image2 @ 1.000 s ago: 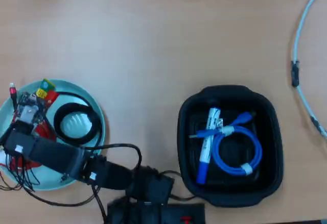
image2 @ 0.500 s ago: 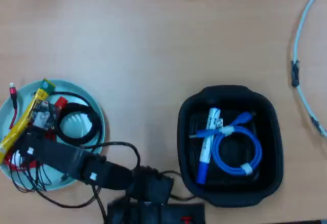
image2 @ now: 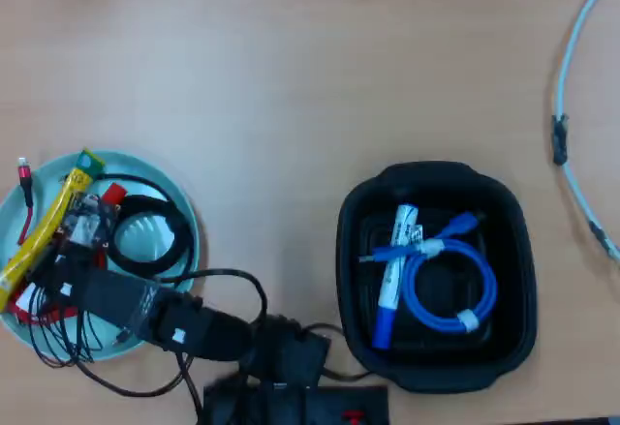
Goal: Pick up the red pen and put it in the green bowl
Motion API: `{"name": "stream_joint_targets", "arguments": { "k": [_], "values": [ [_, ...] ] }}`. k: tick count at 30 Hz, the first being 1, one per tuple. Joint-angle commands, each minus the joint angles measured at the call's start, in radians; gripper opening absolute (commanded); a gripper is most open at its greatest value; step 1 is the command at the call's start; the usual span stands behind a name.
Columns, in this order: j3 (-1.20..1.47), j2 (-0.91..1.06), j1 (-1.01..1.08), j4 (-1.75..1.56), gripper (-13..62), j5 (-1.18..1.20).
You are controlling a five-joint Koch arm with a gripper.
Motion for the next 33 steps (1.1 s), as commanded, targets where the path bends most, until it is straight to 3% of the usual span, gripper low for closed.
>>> {"name": "stream_joint_targets", "arguments": {
  "k": [1, 3, 10, 13, 22, 33],
  "values": [
    [-0.017, 0.046, -0.005, 0.061, -5.3, -0.005],
    [-0.025, 0.049, -0.006, 0.091, -0.3, -0.023],
    [-0.031, 0.106, -0.006, 0.279, 29.6, -0.052],
    [-0.031, 0.144, -0.005, 0.391, 37.9, -0.087],
    [-0.031, 0.344, 0.017, 0.606, 39.9, -0.095],
    [-0.031, 0.597, 0.207, 0.687, 39.9, -0.097]
  ]
}}
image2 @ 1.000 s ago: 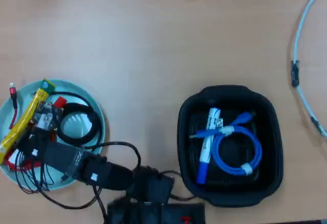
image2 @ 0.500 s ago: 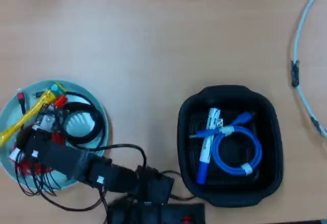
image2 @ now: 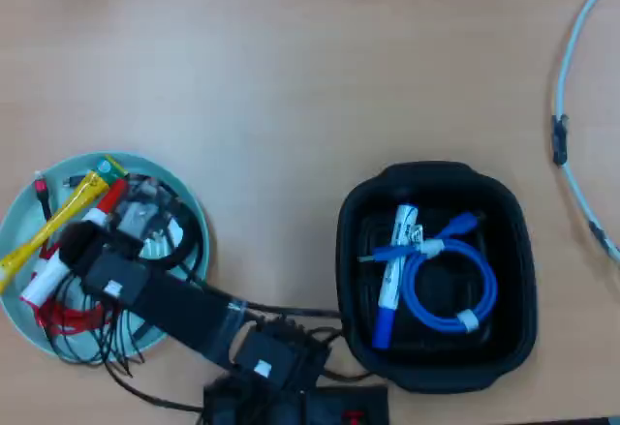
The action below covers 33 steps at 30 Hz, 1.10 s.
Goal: Pick up the red pen and put it in the green bowl
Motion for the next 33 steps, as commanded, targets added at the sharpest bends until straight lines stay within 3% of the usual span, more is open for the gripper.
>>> {"name": "stream_joint_targets", "arguments": {
  "k": [1, 13, 17, 23, 33],
  "values": [
    [-0.035, 0.072, 0.080, 0.006, 39.9, -0.005],
    [0.008, 0.077, 0.643, 0.037, 39.8, -0.029],
    [0.075, 0.069, 0.770, -0.017, 39.8, -0.256],
    [0.327, 0.095, 0.974, -0.232, 39.8, -0.360],
    [0.956, 0.360, 1.037, -0.828, 39.8, -0.339]
  ]
}}
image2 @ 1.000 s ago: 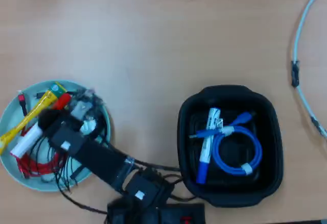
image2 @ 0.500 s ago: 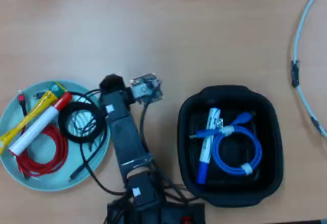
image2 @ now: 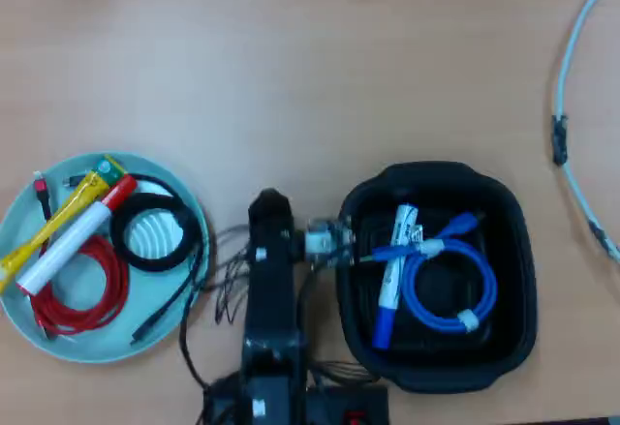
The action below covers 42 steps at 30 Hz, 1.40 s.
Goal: Pick up the red pen and put it in the green bowl
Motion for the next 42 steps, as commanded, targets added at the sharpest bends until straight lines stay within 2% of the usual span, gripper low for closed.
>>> {"name": "stream_joint_targets", "arguments": {
  "k": [1, 7, 14, 23, 42],
  "values": [
    [0.031, 0.135, 0.006, -0.172, 39.8, 0.018],
    [0.227, 0.304, 0.009, -0.227, 39.8, 0.147],
    [0.442, 0.426, 0.011, -0.367, 39.8, 0.172],
    [0.661, 0.434, 0.006, -0.506, 39.8, 0.175],
    [0.687, 0.433, 0.005, -0.491, 39.8, 0.176]
  ]
}}
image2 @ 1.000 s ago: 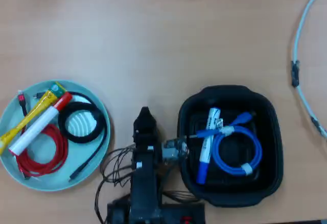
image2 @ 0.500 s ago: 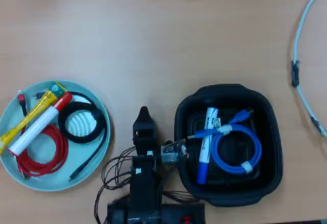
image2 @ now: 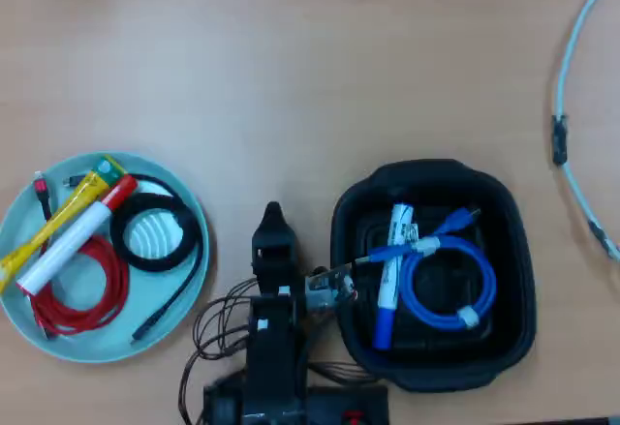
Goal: Pick up the red pen and put it in the green bowl
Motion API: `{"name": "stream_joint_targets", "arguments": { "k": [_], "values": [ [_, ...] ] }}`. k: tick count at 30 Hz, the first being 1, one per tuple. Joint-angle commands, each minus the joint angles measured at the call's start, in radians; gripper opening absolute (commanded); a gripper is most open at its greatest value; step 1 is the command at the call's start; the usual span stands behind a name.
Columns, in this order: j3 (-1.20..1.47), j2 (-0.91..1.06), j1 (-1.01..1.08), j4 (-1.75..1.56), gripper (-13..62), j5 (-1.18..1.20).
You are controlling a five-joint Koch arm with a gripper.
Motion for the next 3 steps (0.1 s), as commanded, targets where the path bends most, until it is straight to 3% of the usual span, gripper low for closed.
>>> {"name": "stream_joint_targets", "arguments": {
  "k": [1, 3],
  "values": [
    [0.107, 0.100, 0.000, -0.003, 39.8, 0.015],
    [0.107, 0.100, 0.000, -0.003, 39.8, 0.015]
  ]
}}
